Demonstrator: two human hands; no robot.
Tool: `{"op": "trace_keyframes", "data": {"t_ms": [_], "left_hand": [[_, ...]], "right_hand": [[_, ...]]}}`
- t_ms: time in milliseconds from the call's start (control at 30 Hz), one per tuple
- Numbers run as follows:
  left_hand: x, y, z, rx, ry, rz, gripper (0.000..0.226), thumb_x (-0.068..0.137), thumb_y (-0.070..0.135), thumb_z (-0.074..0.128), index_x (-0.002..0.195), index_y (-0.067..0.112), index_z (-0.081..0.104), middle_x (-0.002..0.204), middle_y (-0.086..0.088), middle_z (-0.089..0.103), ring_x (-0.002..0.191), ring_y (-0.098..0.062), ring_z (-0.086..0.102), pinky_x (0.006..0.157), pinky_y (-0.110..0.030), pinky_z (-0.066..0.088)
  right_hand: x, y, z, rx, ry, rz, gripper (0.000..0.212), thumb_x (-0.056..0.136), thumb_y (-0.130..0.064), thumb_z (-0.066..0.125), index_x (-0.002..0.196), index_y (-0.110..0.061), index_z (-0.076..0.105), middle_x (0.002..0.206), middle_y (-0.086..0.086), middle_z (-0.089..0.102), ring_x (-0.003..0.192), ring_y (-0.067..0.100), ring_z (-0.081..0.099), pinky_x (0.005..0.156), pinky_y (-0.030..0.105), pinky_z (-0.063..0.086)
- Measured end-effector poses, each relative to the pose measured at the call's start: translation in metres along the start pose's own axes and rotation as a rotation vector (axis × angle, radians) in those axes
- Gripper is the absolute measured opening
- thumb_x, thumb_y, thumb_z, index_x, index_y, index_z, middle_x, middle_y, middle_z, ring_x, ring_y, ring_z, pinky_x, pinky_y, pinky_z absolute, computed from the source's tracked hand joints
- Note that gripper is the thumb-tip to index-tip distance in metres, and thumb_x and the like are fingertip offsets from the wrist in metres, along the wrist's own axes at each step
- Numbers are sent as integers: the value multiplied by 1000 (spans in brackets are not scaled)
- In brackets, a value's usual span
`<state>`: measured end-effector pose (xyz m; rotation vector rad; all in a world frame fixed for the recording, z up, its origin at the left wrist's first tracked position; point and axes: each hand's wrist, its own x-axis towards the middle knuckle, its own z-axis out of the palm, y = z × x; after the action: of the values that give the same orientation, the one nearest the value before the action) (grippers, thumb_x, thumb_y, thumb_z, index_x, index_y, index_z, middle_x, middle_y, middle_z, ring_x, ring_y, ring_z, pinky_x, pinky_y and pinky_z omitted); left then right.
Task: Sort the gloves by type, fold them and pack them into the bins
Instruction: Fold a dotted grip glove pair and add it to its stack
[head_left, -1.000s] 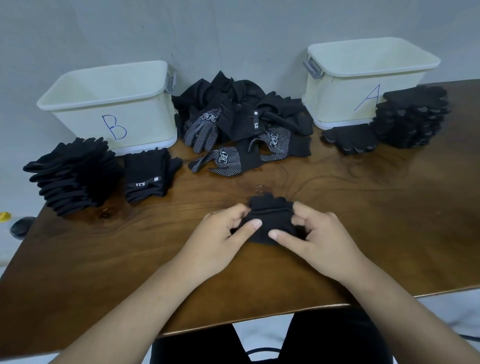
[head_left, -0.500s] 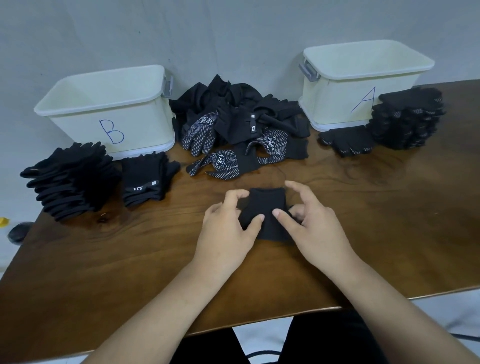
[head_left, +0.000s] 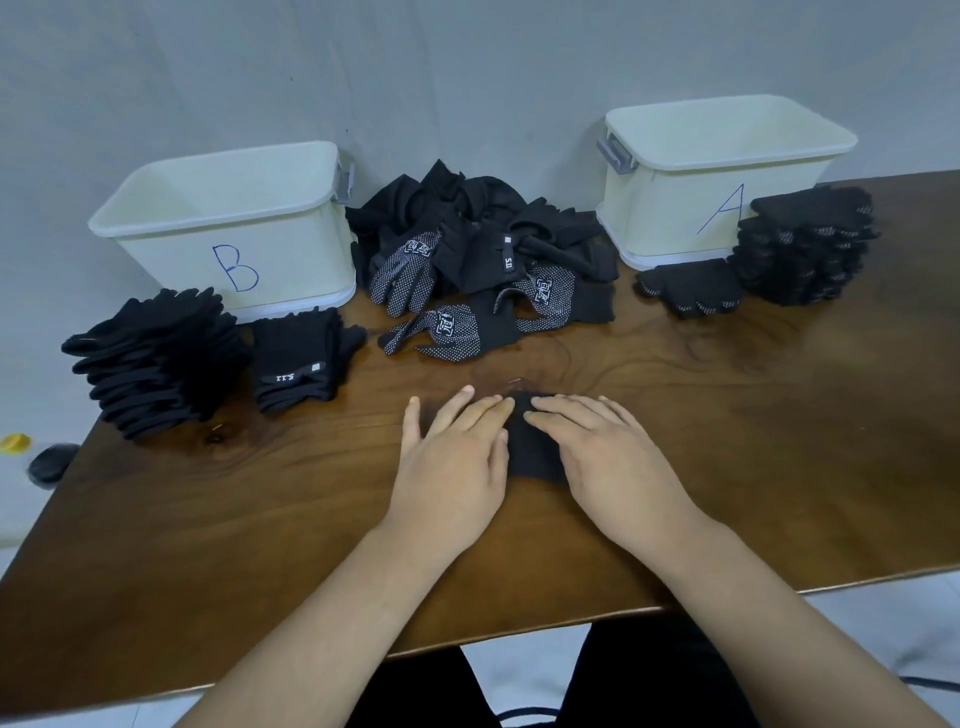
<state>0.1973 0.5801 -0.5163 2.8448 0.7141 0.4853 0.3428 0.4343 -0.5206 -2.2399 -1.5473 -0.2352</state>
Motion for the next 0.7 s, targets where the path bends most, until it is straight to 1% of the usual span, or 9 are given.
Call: {"op": "trace_keyframes", "data": {"t_ms": [67,133,267,367,467,533,600,633,700], "left_hand": [[-2,-5,-2,-14,0,-11,49,110,43,28,152,40,54,153,22,55,153,-6,36,129,-54,12],[-3,-11,-8,-31,26,38,43,112,43,34,148,40,57,153,21,55,151,-6,37,129,-52,17],[-3,-19,-24,-54,7,394,35,110,45,49,138,32,65,146,16,59,148,-9,43,126,-45,29],[4,-21,-22,75,-27,542,37,107,52,52,133,31,67,136,13,65,138,-10,53,126,-40,28],[12,-20,-18,150,48,620,29,109,43,51,121,26,71,121,7,70,120,-14,63,120,-39,37],[16,-17,-17,170,79,647,28,111,39,48,118,22,70,116,6,71,112,-16,65,116,-38,42],[20,-10,-20,152,95,641,28,112,36,46,117,20,68,109,4,71,105,-16,66,112,-36,45],[21,-5,-23,133,104,628,27,113,35,46,116,18,67,106,3,71,100,-17,66,110,-35,47],[24,6,-33,49,93,560,26,112,36,46,116,18,64,100,2,72,93,-18,66,102,-34,49]], "right_hand": [[0,3,-4,8,-63,-2,48,102,-8,62,144,-30,65,153,-10,60,143,15,54,122,45,37],[1,6,-8,27,-119,-4,47,107,-12,56,149,-32,60,159,-12,53,149,13,47,126,43,29],[-3,6,-15,103,-178,-14,45,112,-18,47,155,-32,53,166,-14,43,156,10,35,131,43,19],[-7,5,-23,171,-219,-14,46,114,-38,37,159,-35,45,171,-17,31,161,3,19,133,37,6],[-9,2,-27,96,-258,-63,66,104,-68,35,162,-36,39,173,-16,25,162,5,15,134,43,7],[-8,3,-24,59,-241,-71,69,100,-72,41,159,-35,44,172,-15,30,161,6,22,134,44,9],[-5,5,-23,79,-156,-75,52,102,-58,53,147,-32,59,161,-10,51,153,9,41,131,41,15],[-3,7,-26,90,-105,-74,42,102,-49,58,139,-30,66,149,-9,63,144,10,52,129,41,20],[2,9,-38,167,-53,-30,22,102,-40,64,120,-31,72,111,-11,77,110,8,68,122,42,36]]}}
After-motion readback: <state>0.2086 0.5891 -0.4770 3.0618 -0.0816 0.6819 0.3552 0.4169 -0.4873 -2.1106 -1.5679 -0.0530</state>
